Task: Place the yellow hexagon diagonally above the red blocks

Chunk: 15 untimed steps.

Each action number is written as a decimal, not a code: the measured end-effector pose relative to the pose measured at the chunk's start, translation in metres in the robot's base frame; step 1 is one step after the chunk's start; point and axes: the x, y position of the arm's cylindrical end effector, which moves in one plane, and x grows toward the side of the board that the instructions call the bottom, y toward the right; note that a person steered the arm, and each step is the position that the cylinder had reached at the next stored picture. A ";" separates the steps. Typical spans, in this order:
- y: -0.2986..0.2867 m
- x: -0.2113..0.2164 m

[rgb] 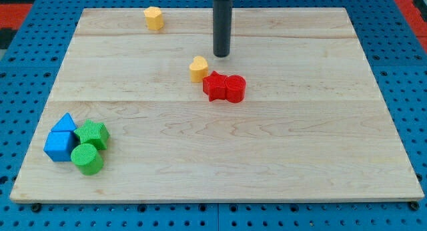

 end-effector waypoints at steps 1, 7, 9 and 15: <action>-0.001 -0.030; -0.210 -0.092; -0.060 -0.088; 0.035 -0.021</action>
